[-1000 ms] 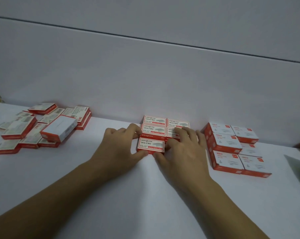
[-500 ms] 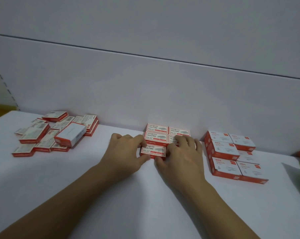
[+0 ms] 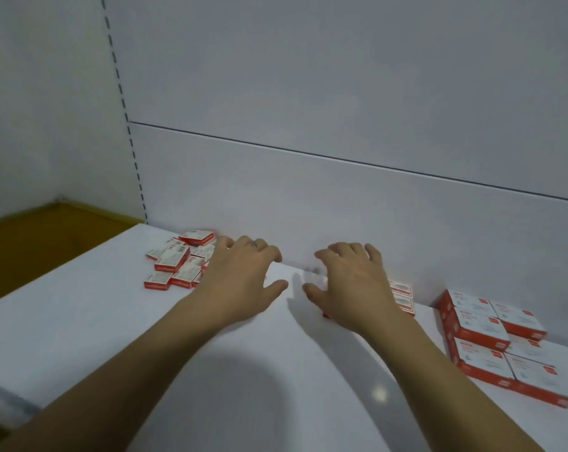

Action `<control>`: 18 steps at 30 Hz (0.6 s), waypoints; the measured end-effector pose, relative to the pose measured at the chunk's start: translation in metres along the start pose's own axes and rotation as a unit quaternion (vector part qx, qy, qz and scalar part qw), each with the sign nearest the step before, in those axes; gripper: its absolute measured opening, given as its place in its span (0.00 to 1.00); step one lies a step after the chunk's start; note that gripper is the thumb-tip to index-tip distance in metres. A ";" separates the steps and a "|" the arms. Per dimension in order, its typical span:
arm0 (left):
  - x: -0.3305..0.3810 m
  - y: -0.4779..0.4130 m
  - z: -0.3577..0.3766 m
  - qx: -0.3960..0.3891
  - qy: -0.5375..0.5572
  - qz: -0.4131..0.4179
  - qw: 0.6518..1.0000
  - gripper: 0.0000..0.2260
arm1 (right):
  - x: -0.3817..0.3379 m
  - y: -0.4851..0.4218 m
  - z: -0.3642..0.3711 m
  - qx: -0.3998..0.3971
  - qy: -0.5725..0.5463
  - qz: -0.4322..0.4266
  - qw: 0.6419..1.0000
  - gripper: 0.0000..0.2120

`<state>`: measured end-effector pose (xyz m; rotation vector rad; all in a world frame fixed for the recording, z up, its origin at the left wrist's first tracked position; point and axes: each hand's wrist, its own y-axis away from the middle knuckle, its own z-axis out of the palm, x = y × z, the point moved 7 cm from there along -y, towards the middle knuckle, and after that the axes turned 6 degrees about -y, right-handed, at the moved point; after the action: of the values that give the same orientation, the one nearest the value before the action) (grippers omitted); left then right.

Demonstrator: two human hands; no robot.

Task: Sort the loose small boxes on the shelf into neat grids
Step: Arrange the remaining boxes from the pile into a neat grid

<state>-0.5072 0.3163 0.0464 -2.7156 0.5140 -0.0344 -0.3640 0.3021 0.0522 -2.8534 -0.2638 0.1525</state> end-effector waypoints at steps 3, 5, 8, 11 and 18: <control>-0.039 0.012 -0.006 -0.008 -0.021 -0.060 0.998 0.21 | -0.037 -0.022 0.003 -0.014 -0.023 -0.045 0.999 0.24; -0.066 0.023 -0.011 -0.010 -0.026 -0.099 0.995 0.21 | -0.064 -0.036 0.009 -0.021 -0.043 -0.076 0.996 0.23; -0.107 0.044 -0.017 -0.017 -0.046 -0.155 0.987 0.22 | -0.107 -0.058 0.020 -0.035 -0.066 -0.114 0.991 0.23; -0.143 0.067 -0.016 -0.046 -0.061 -0.212 0.974 0.23 | -0.150 -0.078 0.037 -0.070 -0.078 -0.143 0.984 0.26; -0.186 0.100 -0.003 -0.108 -0.049 -0.274 0.954 0.27 | -0.212 -0.119 0.074 -0.113 -0.005 -0.160 0.981 0.30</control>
<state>-0.7155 0.2949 0.0206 -2.9650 -0.2938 0.0115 -0.6008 0.3927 0.0309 -2.9810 -0.7813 0.0769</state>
